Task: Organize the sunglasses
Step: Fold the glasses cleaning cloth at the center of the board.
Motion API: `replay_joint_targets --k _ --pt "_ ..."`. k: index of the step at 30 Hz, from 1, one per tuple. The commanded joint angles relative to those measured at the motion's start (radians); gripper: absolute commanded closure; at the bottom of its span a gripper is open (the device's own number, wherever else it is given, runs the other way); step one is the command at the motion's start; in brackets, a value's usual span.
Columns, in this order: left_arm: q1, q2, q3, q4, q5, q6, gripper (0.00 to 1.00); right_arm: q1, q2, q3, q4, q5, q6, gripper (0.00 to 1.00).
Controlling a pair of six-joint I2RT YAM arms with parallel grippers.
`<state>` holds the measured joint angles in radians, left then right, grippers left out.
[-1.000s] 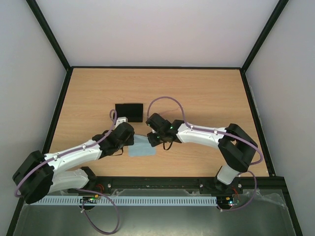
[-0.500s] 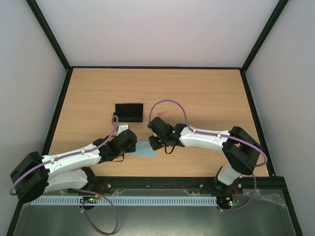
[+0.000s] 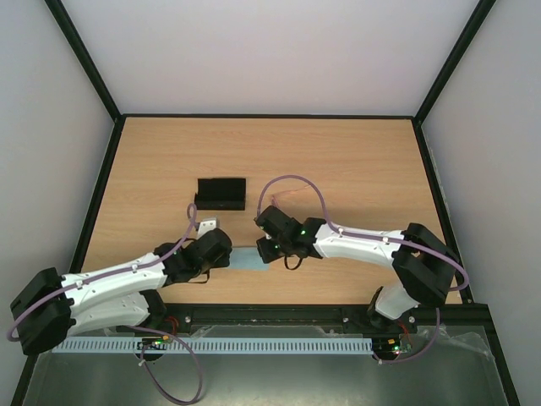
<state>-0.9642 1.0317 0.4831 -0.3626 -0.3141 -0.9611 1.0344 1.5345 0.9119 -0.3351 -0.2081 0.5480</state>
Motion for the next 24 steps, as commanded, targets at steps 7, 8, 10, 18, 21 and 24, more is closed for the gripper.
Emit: replay_joint_targets --k 7,8,10,18,21,24 --pt "-0.037 -0.048 -0.034 -0.076 0.003 -0.069 0.98 0.055 -0.047 -0.054 0.024 0.010 0.045 0.97" --pt "-0.043 -0.055 -0.039 -0.077 0.004 -0.081 0.98 0.058 -0.050 -0.058 0.026 0.012 0.051 0.97" --pt "-0.062 -0.067 -0.053 -0.076 0.004 -0.103 0.98 0.064 -0.054 -0.066 0.033 0.008 0.056 0.97" --pt "-0.129 -0.064 -0.083 -0.072 -0.001 -0.176 0.98 0.101 -0.055 -0.088 0.051 0.011 0.079 0.97" --pt "-0.144 -0.066 -0.086 -0.078 -0.008 -0.194 0.98 0.109 -0.056 -0.095 0.057 0.012 0.083 0.97" --pt "-0.152 -0.069 -0.083 -0.085 -0.010 -0.204 0.98 0.115 -0.058 -0.096 0.058 0.014 0.082 0.97"
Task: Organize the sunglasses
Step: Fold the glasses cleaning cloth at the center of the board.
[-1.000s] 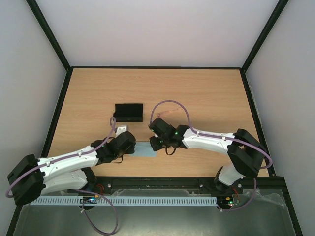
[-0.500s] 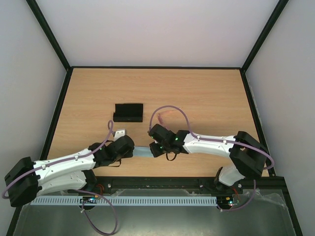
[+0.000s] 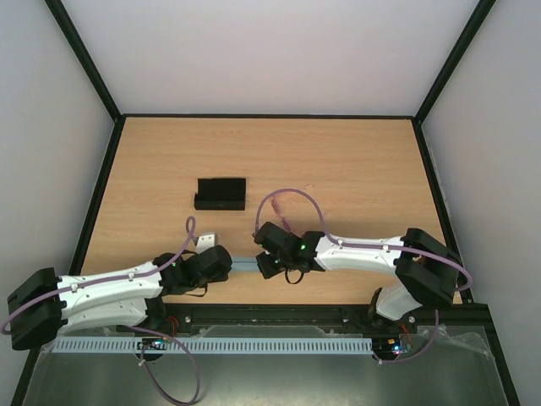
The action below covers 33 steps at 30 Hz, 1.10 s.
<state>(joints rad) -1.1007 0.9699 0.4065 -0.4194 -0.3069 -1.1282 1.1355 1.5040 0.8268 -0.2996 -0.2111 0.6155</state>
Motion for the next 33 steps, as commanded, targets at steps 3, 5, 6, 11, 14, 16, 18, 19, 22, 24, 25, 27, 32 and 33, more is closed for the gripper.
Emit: replay_joint_targets --k 3,5,6,11,14,16,18,19,22,24,25,27,32,33 --pt "-0.019 -0.006 -0.009 -0.025 -0.019 -0.042 0.98 0.015 -0.030 -0.016 0.025 0.026 0.015 0.97" --pt "-0.019 0.003 -0.005 -0.021 -0.025 -0.042 0.98 0.015 -0.025 -0.015 0.026 0.031 0.015 0.97" --pt "-0.020 0.007 -0.004 -0.020 -0.028 -0.042 0.98 0.016 -0.024 -0.015 0.029 0.034 0.015 0.97" --pt "-0.019 0.032 0.011 -0.017 -0.052 -0.043 0.98 0.015 -0.015 -0.011 0.027 0.068 0.038 0.97" --pt "-0.018 0.046 0.023 -0.016 -0.067 -0.040 0.97 0.016 -0.002 -0.008 0.028 0.078 0.047 0.97" --pt "-0.018 0.057 0.033 -0.015 -0.074 -0.034 0.97 0.015 0.005 -0.009 0.031 0.083 0.049 0.97" --pt "-0.017 0.071 0.045 -0.011 -0.076 -0.026 0.97 0.016 0.008 -0.008 0.032 0.088 0.050 0.97" --pt "-0.016 0.077 0.051 -0.007 -0.078 -0.024 0.97 0.015 0.010 -0.007 0.031 0.090 0.052 0.97" --pt "-0.008 0.100 0.066 0.003 -0.081 -0.010 0.97 0.015 0.016 -0.004 0.031 0.092 0.052 0.97" --pt "-0.001 0.114 0.077 0.008 -0.083 0.004 0.97 0.016 0.024 -0.004 0.031 0.094 0.051 0.97" --pt "0.003 0.120 0.082 0.011 -0.083 0.010 0.96 0.016 0.025 -0.004 0.032 0.096 0.050 0.97" --pt "0.012 0.131 0.091 0.016 -0.082 0.020 0.96 0.016 0.029 -0.006 0.033 0.099 0.051 0.97" --pt "0.041 0.147 0.092 0.033 -0.072 0.045 0.96 0.015 0.039 -0.007 0.037 0.107 0.053 0.97" --pt "0.046 0.149 0.092 0.035 -0.071 0.048 0.96 0.016 0.039 -0.007 0.038 0.110 0.055 0.97"
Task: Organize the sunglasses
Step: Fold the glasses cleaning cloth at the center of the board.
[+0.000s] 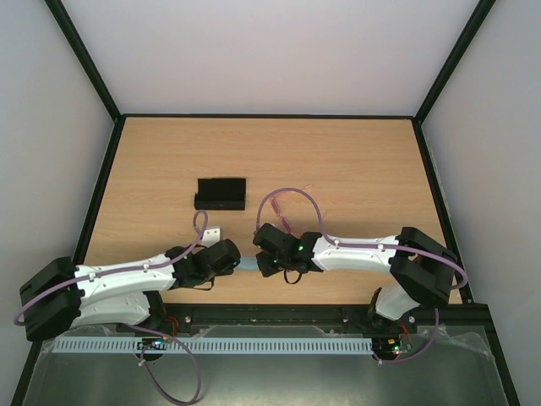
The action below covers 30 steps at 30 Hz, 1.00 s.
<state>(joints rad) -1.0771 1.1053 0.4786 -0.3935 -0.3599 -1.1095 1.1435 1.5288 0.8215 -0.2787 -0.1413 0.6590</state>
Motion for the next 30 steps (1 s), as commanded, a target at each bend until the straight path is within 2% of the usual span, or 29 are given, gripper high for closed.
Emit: replay_joint_targets --k 1,30 --pt "0.028 0.016 0.020 0.012 -0.016 0.033 0.96 0.007 0.017 0.000 0.018 0.041 0.012 0.97" --pt "0.116 0.104 0.028 0.094 0.006 0.115 0.96 -0.007 0.069 0.046 0.004 0.119 0.006 0.97"
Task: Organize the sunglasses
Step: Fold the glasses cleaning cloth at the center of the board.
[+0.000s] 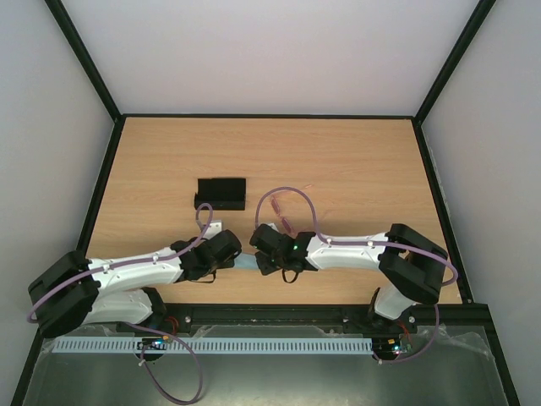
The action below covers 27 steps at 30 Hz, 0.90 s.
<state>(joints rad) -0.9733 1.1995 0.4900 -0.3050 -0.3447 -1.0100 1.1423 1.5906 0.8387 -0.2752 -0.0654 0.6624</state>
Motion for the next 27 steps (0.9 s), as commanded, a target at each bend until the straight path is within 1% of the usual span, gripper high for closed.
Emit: replay_joint_targets --k 1,7,23,27 --pt "0.013 0.009 0.016 0.006 -0.010 0.016 0.96 -0.006 0.009 0.033 0.001 0.044 0.000 0.97" --pt "0.016 0.019 0.009 0.019 -0.006 0.017 0.96 -0.012 0.024 0.051 -0.007 0.043 -0.010 0.97" --pt "0.020 0.065 -0.013 0.065 0.007 0.017 0.96 -0.025 0.042 0.036 0.012 0.044 -0.004 0.97" --pt "0.020 0.065 -0.018 0.065 0.009 0.012 0.94 -0.027 0.049 0.031 0.020 0.040 -0.002 0.96"
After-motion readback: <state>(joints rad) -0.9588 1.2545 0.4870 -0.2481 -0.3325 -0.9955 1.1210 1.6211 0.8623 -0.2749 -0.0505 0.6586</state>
